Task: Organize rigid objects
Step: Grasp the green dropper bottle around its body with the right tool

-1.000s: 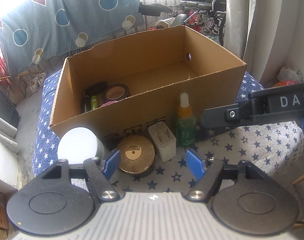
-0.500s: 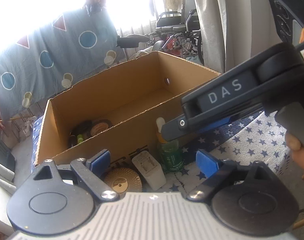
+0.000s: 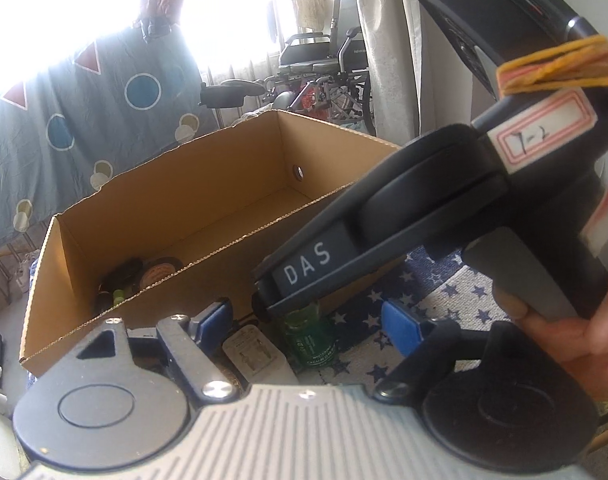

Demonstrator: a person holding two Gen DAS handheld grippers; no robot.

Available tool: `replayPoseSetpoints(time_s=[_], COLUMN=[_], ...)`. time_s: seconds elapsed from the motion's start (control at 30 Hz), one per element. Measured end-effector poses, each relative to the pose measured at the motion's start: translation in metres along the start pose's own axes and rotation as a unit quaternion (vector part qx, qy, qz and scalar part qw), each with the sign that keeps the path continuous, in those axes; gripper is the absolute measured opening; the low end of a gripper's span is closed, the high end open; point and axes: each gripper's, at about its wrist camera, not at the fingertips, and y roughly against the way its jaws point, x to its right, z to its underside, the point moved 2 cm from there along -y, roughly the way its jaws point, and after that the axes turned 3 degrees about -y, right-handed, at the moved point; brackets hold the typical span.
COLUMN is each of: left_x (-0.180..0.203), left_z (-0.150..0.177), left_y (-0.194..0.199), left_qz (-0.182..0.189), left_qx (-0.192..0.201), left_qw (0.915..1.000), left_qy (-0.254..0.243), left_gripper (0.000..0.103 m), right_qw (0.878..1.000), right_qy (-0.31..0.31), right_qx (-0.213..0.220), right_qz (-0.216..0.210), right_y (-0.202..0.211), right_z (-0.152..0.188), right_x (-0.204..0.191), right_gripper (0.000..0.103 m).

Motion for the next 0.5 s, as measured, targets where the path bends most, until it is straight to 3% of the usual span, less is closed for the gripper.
replayPoseSetpoints(time_s=[0.23, 0.3, 0.37, 0.5], left_x=[0.005, 0.004, 0.001, -0.001], left_z=[0.003, 0.003, 0.004, 0.006], left_y=[-0.018, -0.021, -0.024, -0.020], left_qz=[0.000, 0.000, 0.004, 0.014], left_qx=[-0.018, -0.022, -0.031, -0.027], left_qw=[0.9997, 0.9997, 0.9995, 0.9994], left_qy=[-0.016, -0.009, 0.008, 0.018], left_gripper=[0.052, 0.038, 0.032, 0.031], right_qw=[1.000, 1.000, 1.000, 1.000], right_qy=[-0.013, -0.015, -0.017, -0.023], right_qx=[0.010, 0.012, 0.015, 0.020], right_qz=[-0.001, 0.000, 0.003, -0.001], right_y=[0.005, 0.006, 0.009, 0.018], right_z=[0.002, 0.002, 0.003, 0.005], right_x=[0.005, 0.007, 0.007, 0.008], right_gripper=[0.032, 0.031, 0.029, 0.021])
